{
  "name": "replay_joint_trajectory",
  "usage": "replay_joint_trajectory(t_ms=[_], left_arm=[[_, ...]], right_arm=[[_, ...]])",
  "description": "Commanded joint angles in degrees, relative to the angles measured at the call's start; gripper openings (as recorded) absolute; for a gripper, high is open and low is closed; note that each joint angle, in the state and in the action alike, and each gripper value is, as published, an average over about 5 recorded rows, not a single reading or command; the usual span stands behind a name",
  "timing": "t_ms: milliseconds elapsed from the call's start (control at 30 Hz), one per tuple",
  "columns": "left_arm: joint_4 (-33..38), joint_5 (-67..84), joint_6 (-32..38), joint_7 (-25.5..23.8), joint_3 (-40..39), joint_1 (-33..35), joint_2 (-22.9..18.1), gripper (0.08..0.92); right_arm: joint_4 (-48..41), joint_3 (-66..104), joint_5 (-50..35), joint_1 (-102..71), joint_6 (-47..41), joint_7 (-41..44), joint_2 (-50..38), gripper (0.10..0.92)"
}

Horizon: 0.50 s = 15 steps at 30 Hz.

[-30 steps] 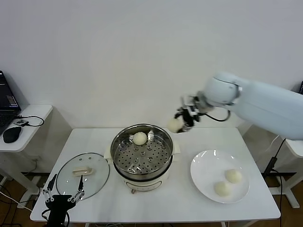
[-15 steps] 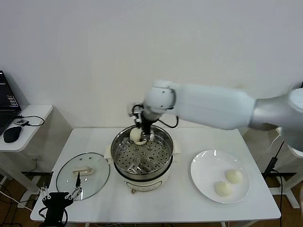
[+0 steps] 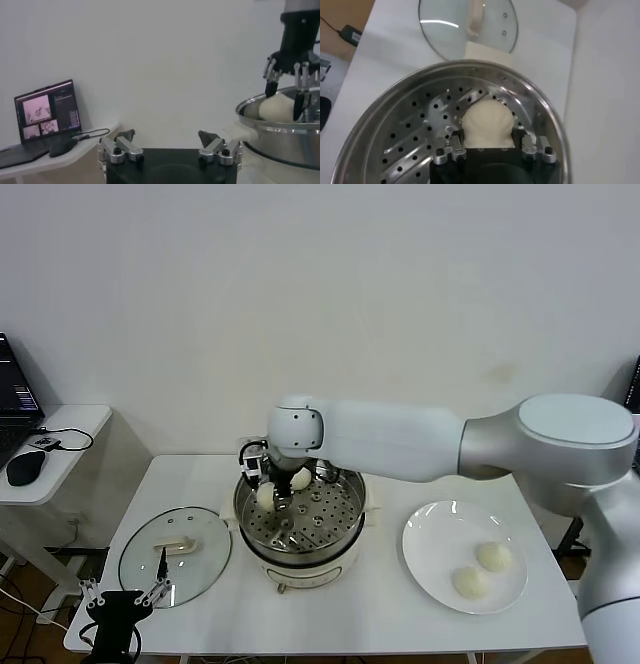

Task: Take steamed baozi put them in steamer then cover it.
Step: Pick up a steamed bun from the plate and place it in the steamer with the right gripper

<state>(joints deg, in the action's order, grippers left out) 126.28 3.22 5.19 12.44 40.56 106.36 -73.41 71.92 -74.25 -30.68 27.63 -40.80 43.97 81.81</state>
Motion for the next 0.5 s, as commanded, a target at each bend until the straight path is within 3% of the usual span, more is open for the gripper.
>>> replay_joint_trajectory(t_ms=[33, 267, 500], left_arm=[[-0.1, 0.0, 0.0, 0.0, 0.0, 0.0, 0.0, 0.823], [-0.1, 0.0, 0.1, 0.1, 0.0, 0.0, 0.0, 0.823], [-0.1, 0.0, 0.1, 0.0, -0.2, -0.1, 0.0, 0.823]], right_arm=[[-2.1, -0.3, 0.3, -2.1, -0.8, -0.5, 2.0, 0.598], [-2.8, 0.5, 0.2, -3.0, -0.8, -1.2, 2.4, 0.639], [1.4, 0.7, -0.1, 3.1, -0.8, 1.9, -1.8, 0.794]])
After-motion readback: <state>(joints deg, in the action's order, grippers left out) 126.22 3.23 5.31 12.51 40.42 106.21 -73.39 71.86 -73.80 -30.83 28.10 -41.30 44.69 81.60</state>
